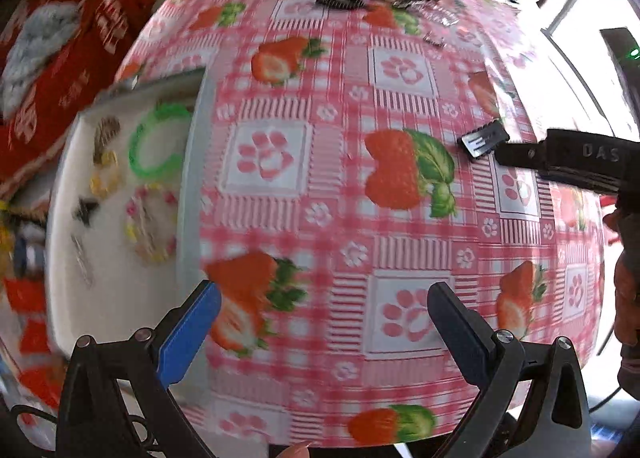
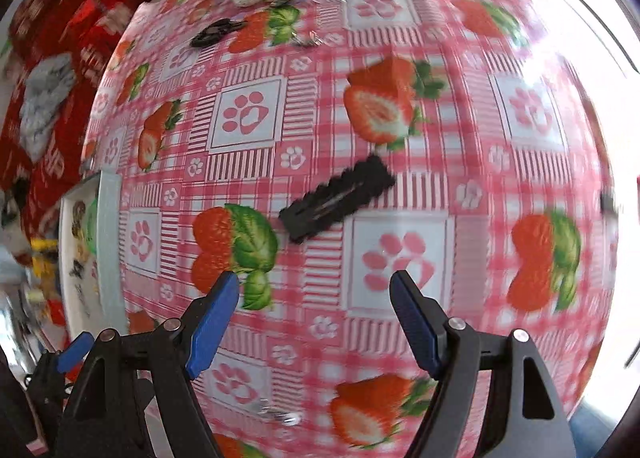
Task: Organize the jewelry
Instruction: 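Move both grippers back over the table toward the black snap clip and silver charm, then grasp the black snap hair clip with the right gripper while the left grasps a small silver charm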
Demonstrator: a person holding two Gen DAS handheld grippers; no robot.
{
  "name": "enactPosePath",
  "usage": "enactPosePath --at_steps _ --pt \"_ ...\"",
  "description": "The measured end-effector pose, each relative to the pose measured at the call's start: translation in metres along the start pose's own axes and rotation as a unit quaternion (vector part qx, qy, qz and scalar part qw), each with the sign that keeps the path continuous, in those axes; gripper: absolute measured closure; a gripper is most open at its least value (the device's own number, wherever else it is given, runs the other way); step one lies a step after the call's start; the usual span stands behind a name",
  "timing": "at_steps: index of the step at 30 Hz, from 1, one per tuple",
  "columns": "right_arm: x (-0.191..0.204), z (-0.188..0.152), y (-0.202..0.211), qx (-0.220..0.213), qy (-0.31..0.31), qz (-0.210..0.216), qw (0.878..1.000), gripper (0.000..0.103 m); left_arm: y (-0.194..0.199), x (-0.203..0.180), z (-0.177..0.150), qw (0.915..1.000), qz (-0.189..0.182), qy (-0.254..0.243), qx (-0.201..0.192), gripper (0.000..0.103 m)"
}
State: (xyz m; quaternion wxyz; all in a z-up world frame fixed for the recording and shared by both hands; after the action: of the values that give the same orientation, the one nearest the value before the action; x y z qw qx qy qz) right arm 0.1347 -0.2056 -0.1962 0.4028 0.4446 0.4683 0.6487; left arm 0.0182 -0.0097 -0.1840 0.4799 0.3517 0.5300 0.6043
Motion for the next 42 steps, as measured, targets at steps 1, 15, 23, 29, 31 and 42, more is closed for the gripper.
enactPosePath --at_steps 1,15,23,29,31,42 --pt "-0.001 0.003 0.002 -0.007 0.026 -0.005 1.000 0.023 -0.003 -0.004 -0.005 0.9999 0.004 0.011 0.006 0.000" --pt "-0.008 0.012 -0.013 0.013 0.333 -0.006 0.943 0.023 -0.022 -0.038 -0.059 0.9892 -0.001 0.136 0.054 0.004" --pt "-0.016 0.026 -0.024 0.029 0.310 0.013 0.950 0.023 -0.035 -0.056 -0.066 0.9860 -0.001 0.154 0.063 0.004" --pt "-0.006 0.035 -0.027 0.012 0.331 0.010 0.943 0.023 -0.048 -0.063 -0.071 0.9835 0.009 0.164 0.074 0.014" --pt "0.001 0.035 -0.033 0.020 0.372 0.009 0.928 0.023 -0.053 -0.067 -0.073 0.9822 0.012 0.170 0.079 0.014" --pt "0.025 0.037 -0.058 0.030 0.496 -0.003 0.868 0.021 -0.070 -0.094 -0.086 0.9821 0.031 0.167 0.080 0.019"
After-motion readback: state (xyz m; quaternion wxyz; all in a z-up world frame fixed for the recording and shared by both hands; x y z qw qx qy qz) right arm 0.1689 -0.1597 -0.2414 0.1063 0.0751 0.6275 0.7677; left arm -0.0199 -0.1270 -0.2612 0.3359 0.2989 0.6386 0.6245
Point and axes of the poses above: each gripper's, at about its wrist camera, not at the fingertips, and y roughly against the way its jaws point, x to its left, z to its top, the point moved 3 cm from there along -y, roughly the way its jaws point, and after that the axes turned 13 degrees about y, right-handed, at the moved point
